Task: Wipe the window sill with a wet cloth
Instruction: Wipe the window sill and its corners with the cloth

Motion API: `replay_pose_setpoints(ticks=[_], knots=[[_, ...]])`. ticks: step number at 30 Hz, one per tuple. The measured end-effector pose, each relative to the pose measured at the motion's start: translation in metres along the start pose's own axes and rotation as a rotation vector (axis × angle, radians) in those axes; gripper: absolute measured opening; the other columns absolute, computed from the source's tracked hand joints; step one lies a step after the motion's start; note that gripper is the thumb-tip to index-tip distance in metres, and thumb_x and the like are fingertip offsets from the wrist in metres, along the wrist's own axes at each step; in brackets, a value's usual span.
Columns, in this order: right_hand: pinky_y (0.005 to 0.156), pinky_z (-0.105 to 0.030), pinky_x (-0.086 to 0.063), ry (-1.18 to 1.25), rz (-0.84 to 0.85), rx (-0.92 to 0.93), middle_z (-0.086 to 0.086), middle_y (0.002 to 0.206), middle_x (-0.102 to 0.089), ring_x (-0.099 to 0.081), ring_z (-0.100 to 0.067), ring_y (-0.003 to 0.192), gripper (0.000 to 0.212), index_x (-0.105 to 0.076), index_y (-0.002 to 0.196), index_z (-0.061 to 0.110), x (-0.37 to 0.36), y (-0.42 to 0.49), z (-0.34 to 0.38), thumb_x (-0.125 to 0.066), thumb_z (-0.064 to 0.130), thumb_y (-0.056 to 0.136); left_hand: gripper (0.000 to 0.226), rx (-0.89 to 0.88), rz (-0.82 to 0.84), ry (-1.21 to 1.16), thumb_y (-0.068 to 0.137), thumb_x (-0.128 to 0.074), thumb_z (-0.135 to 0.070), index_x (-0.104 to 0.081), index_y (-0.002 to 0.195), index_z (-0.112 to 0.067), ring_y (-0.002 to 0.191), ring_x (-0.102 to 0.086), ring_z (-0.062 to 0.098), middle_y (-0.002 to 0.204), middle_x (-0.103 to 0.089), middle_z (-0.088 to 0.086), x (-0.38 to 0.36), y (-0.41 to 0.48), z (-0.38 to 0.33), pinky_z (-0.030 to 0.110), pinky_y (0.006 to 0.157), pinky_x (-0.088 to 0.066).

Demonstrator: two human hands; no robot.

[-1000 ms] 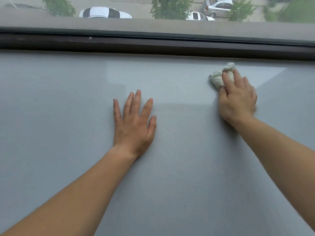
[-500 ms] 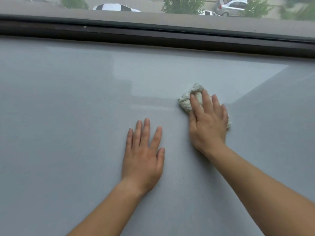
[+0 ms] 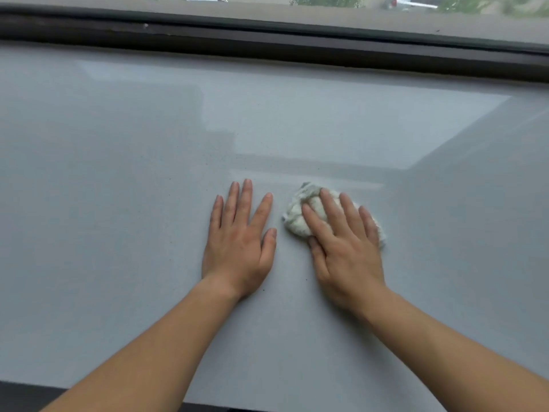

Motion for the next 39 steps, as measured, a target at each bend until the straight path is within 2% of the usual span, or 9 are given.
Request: replay_pose_setpoints(ticks=[3,8,14,19,21,25,32,36,39], knots=[[0.121,-0.043,-0.009,-0.025,0.028,0.030,0.006,0.163,-0.022,-0.018,-0.025,0.151,0.055,-0.033,0.150,0.040,0.005,0.000,-0.027,-0.035,0.042,0.096,0.064,0.005,0.014,-0.006,0.095,-0.024,-0.046,-0.022,0.156,-0.026,0.153,0.005,0.022,0.166,-0.003,0.008,0.001,-0.001,0.000,0.048,0.123,-0.002],[0.121,-0.048,-0.009,0.055,-0.117,-0.327,0.003,0.163,-0.022,-0.016,-0.028,0.150,0.053,-0.035,0.150,0.037,0.002,-0.003,-0.005,-0.032,0.041,0.097,0.063,0.005,0.002,-0.046,0.095,-0.024,-0.045,-0.023,0.155,-0.026,0.153,0.005,0.022,0.166,-0.003,0.008,0.001,-0.001,0.000,0.045,0.123,0.003],[0.121,-0.045,-0.011,-0.015,0.000,0.017,0.004,0.163,-0.024,-0.021,-0.028,0.150,0.056,-0.036,0.150,0.038,-0.008,-0.064,0.009,-0.040,0.037,0.094,0.055,-0.033,-0.068,-0.249,0.093,-0.032,-0.040,-0.042,0.146,-0.026,0.152,-0.004,0.023,0.164,-0.016,0.010,0.008,-0.004,0.005,0.039,0.122,0.006],[0.120,-0.048,-0.009,0.064,-0.139,-0.428,0.004,0.163,-0.021,-0.017,-0.029,0.150,0.055,-0.035,0.150,0.038,-0.006,-0.054,0.007,-0.034,0.038,0.095,0.036,-0.117,-0.108,-0.287,0.093,-0.039,-0.035,-0.060,0.117,-0.019,0.145,-0.025,0.030,0.144,-0.040,0.013,0.007,-0.012,0.006,0.043,0.121,0.002],[0.120,-0.050,-0.012,0.049,-0.138,-0.337,0.002,0.163,-0.023,-0.018,-0.031,0.149,0.055,-0.037,0.150,0.036,-0.015,-0.081,0.042,-0.037,0.037,0.095,0.041,-0.119,-0.107,-0.331,0.092,-0.034,-0.038,-0.064,0.113,-0.019,0.138,-0.037,0.026,0.137,-0.050,0.009,0.009,-0.014,0.006,0.045,0.120,-0.003],[0.119,-0.049,-0.017,0.020,-0.025,0.028,0.002,0.161,-0.029,-0.023,-0.030,0.149,0.055,-0.042,0.147,0.036,-0.023,-0.141,0.064,-0.047,0.034,0.093,0.041,-0.134,-0.107,-0.331,0.096,-0.035,-0.035,-0.065,0.120,-0.021,0.143,-0.034,0.023,0.146,-0.050,0.006,0.013,-0.035,0.008,0.045,0.120,-0.006],[0.120,-0.046,-0.006,0.076,-0.135,-0.395,0.004,0.163,-0.022,-0.016,-0.028,0.150,0.054,-0.038,0.149,0.038,-0.015,-0.126,0.044,-0.034,0.038,0.094,0.058,-0.174,0.011,-0.327,0.092,-0.022,-0.046,-0.055,0.135,-0.024,0.151,-0.015,0.019,0.160,-0.030,0.005,0.004,-0.080,0.002,0.041,0.122,0.003],[0.120,-0.049,-0.013,0.032,-0.049,-0.102,0.002,0.163,-0.025,-0.018,-0.029,0.150,0.056,-0.039,0.148,0.036,-0.029,-0.179,0.089,-0.046,0.035,0.093,0.054,-0.161,-0.022,-0.221,0.092,-0.027,-0.042,-0.050,0.137,-0.022,0.151,-0.013,0.021,0.161,-0.027,0.005,0.001,-0.083,-0.002,0.043,0.121,0.003],[0.121,-0.047,-0.013,0.001,0.016,0.070,0.005,0.163,-0.024,-0.018,-0.026,0.151,0.054,-0.038,0.149,0.038,-0.023,-0.191,0.057,-0.045,0.038,0.095,0.049,-0.145,-0.005,-0.184,0.094,-0.034,-0.039,-0.045,0.138,-0.022,0.152,-0.008,0.021,0.163,-0.022,0.005,-0.001,-0.085,-0.006,0.045,0.122,0.005]])
Point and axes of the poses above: each hand's wrist, its own y-axis towards the middle knuckle, its own x-axis out of the back of the hand, z = x × y, the point moved 2 cm from there along y, towards the middle knuckle
